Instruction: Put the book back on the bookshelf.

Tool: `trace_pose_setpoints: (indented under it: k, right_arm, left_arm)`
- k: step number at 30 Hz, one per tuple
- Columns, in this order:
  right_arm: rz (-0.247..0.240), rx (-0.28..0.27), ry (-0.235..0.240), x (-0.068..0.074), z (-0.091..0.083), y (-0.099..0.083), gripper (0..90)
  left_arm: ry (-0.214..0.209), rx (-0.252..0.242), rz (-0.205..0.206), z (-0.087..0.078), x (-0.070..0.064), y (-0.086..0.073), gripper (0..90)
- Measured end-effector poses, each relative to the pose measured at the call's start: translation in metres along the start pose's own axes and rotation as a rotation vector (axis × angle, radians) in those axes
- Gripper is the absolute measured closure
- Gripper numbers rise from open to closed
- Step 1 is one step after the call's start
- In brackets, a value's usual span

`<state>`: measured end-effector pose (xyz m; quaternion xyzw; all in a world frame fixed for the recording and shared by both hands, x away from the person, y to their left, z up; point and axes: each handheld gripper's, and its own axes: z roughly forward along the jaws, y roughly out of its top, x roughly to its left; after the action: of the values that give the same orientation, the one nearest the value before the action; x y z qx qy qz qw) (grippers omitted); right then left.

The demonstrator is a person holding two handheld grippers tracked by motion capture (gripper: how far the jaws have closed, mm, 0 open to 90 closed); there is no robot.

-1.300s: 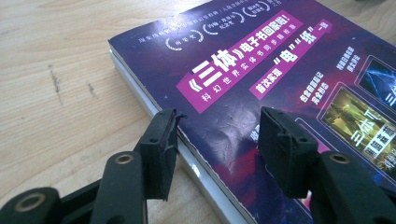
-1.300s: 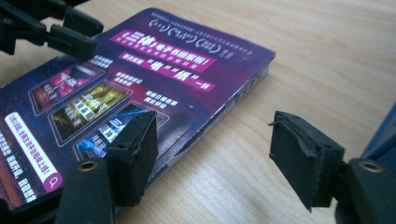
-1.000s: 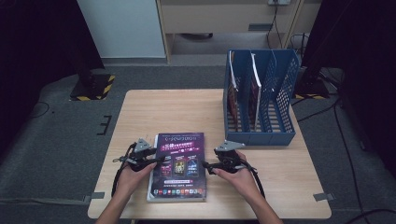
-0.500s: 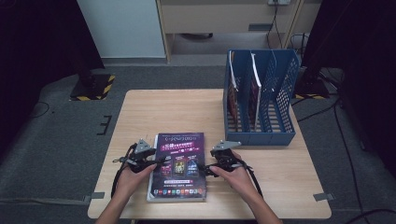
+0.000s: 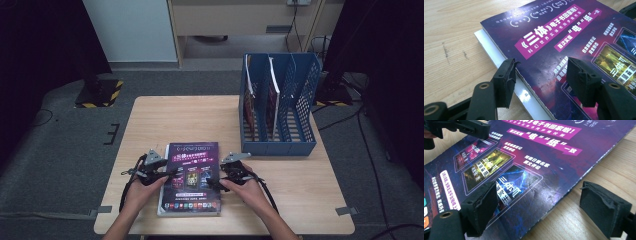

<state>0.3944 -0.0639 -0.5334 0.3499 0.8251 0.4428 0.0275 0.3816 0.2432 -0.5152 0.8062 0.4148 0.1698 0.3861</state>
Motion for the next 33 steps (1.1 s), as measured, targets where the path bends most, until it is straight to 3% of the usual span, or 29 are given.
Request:
trace_pose_setpoints:
  k: [8, 15, 22, 33]
  right_arm:
    - [0.032, -0.002, 0.041, -0.003, 0.004, -0.001, 15.4]
    - [0.029, 0.002, 0.033, 0.0, 0.001, 0.0, 16.6]
    - [0.031, -0.056, 0.046, 0.003, -0.008, 0.006, 19.3]
    - [0.033, -0.091, 0.072, 0.003, -0.01, 0.026, 19.2]
  left_arm:
    - [0.0, -0.002, -0.003, 0.0, 0.0, 0.0, 40.2]
    - [0.001, -0.004, 0.0, 0.0, -0.001, -0.001, 40.1]
    - [0.003, -0.002, 0.0, 0.0, 0.0, -0.001, 39.7]
    - [0.003, -0.005, 0.0, -0.001, 0.001, -0.002, 39.4]
